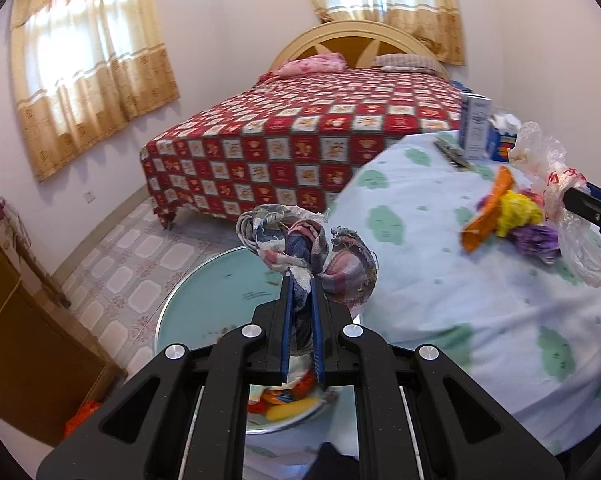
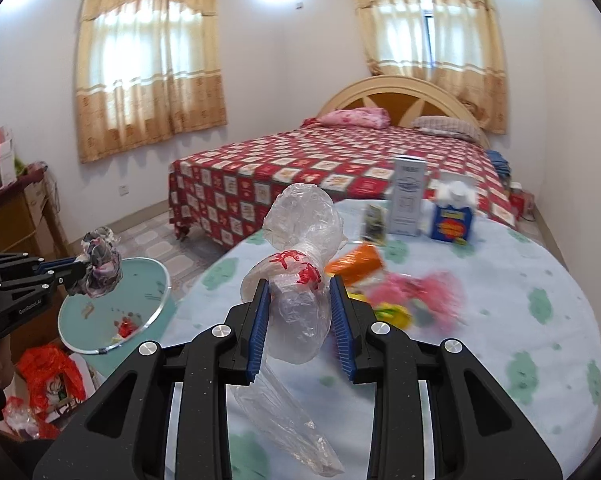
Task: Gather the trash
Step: 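Carry the striped cloth and clear bag over the teal bucket with both grippers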
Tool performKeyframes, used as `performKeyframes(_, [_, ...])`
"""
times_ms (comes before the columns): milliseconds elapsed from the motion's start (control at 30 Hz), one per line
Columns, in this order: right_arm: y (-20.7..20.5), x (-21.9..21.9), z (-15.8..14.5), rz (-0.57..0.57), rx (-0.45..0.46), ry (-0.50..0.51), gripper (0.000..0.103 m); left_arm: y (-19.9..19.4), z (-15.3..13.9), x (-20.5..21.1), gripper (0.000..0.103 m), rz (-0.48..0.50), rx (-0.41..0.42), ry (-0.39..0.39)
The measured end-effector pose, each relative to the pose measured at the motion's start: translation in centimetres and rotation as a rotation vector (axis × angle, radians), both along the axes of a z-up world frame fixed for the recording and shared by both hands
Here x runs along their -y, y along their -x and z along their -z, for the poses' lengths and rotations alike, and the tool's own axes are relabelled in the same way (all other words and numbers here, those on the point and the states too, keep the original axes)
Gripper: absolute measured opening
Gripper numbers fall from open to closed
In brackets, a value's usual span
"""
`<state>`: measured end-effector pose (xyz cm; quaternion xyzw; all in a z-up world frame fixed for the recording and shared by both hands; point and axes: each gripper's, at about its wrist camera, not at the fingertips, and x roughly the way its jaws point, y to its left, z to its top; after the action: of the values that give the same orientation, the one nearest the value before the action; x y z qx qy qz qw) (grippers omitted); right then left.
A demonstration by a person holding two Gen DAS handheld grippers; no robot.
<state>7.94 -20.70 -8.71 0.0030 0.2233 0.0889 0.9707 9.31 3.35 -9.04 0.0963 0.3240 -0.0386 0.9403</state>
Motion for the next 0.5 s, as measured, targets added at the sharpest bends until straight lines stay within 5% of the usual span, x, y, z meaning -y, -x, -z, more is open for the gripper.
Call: performKeyframes(500, [-3.7,-7.3,0.9,-0.104,-0.005,0.073,0.031,-1.2,1.1,-5.4,0.009,-0.103,-0.002,0.023])
